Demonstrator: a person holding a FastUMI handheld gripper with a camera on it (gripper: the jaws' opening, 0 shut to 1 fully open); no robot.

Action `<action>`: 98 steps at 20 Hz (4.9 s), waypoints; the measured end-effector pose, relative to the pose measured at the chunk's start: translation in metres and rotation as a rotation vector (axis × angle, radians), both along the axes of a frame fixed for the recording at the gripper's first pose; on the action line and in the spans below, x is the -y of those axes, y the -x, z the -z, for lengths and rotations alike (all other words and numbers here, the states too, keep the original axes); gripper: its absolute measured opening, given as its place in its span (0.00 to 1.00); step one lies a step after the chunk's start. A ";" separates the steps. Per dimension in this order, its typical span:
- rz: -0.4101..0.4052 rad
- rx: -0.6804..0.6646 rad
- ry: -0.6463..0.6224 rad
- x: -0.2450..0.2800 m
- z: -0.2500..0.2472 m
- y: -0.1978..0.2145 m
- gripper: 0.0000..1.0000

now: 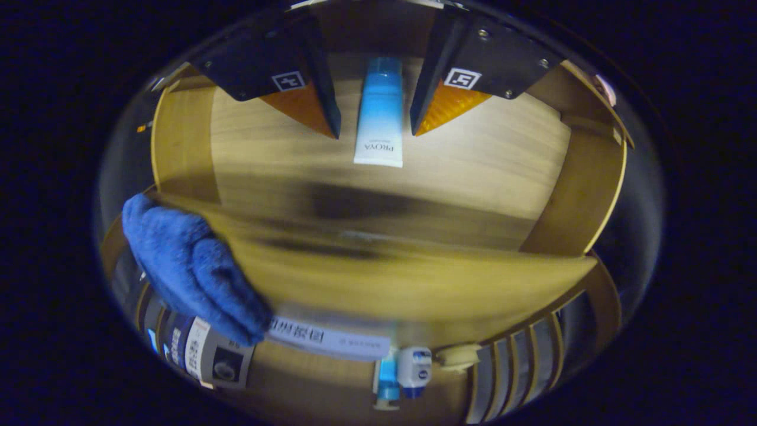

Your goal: Pull open the drawer, take out the items inside it, and place them on the countertop above the cabinet.

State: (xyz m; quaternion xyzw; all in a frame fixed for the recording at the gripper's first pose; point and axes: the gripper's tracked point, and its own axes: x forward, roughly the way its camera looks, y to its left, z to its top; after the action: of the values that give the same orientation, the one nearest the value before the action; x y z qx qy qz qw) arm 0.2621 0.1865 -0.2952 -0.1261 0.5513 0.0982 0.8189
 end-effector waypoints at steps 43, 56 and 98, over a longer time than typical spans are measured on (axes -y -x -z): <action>0.078 0.574 -0.313 -0.048 -0.138 -0.067 0.43; 0.137 0.573 -0.181 -0.068 -0.100 -0.137 0.43; 0.019 0.998 -0.217 -0.042 -0.225 -0.046 0.98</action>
State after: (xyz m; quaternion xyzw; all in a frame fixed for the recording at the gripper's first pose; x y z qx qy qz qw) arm 0.3083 0.2286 -0.0706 -0.0668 0.0808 0.0755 0.9916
